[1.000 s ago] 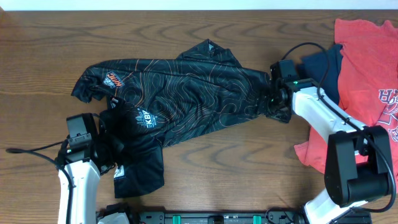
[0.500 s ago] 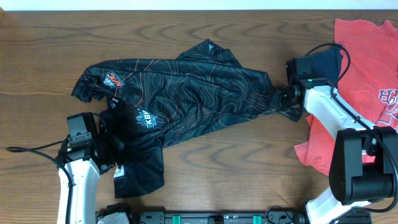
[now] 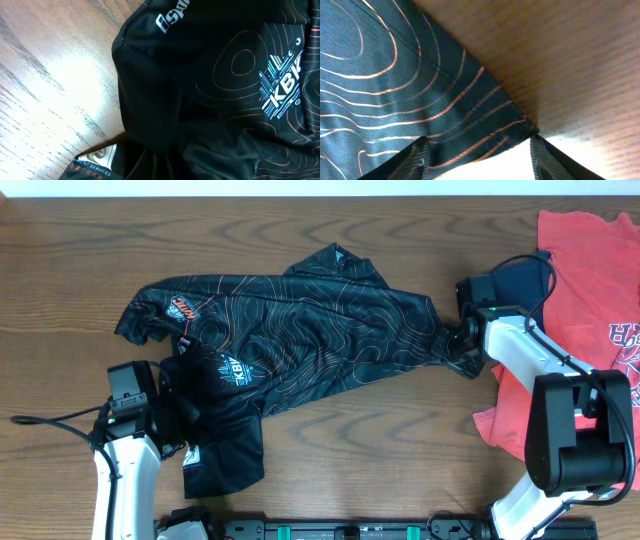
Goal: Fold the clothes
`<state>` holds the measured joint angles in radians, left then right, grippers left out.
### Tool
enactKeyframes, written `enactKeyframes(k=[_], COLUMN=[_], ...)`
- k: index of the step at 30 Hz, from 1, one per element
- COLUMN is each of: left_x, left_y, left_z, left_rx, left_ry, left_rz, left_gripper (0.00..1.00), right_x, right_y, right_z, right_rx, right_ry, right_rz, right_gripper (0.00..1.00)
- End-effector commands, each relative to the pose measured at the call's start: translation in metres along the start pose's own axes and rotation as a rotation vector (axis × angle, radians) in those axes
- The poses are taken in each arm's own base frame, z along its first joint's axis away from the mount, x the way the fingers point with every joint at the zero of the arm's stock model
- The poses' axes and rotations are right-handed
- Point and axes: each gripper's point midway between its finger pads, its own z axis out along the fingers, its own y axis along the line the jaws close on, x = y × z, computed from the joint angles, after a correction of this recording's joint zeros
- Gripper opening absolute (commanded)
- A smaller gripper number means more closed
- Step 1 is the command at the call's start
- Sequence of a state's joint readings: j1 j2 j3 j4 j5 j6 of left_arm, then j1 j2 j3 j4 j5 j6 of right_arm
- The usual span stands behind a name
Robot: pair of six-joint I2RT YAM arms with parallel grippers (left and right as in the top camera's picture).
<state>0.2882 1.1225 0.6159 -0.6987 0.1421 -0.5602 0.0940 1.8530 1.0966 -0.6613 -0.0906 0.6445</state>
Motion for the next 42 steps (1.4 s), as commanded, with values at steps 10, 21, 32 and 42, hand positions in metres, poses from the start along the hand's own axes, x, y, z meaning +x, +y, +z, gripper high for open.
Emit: enactKeyframes(k=[10,21,32,42], left_x=[-0.004,-0.004,-0.017,-0.074], left_y=[0.003,0.003,-0.056,-0.108], left_z=[0.000,0.000,-0.060,-0.217], left_rx=[-0.017,-0.015,0.203,0.320], left_ry=[-0.014,-0.016,0.020,-0.248], left_rz=[-0.001,0.000,0.198,0.274], left_gripper=[0.06,0.06,0.06,0.06], right_x=[0.000,-0.006,-0.029,-0.036], right_y=[-0.004,-0.001,0.039,0.050], right_z=[0.002,0.002,-0.082,-0.274], right_rx=[0.020,0.010,-0.150,-0.276], right_ry=[0.005,-0.020,-0.106,-0.421], right_rz=[0.016,0.014,-0.172,-0.314], right_gripper=[0.62,0.01,0.01,0.01])
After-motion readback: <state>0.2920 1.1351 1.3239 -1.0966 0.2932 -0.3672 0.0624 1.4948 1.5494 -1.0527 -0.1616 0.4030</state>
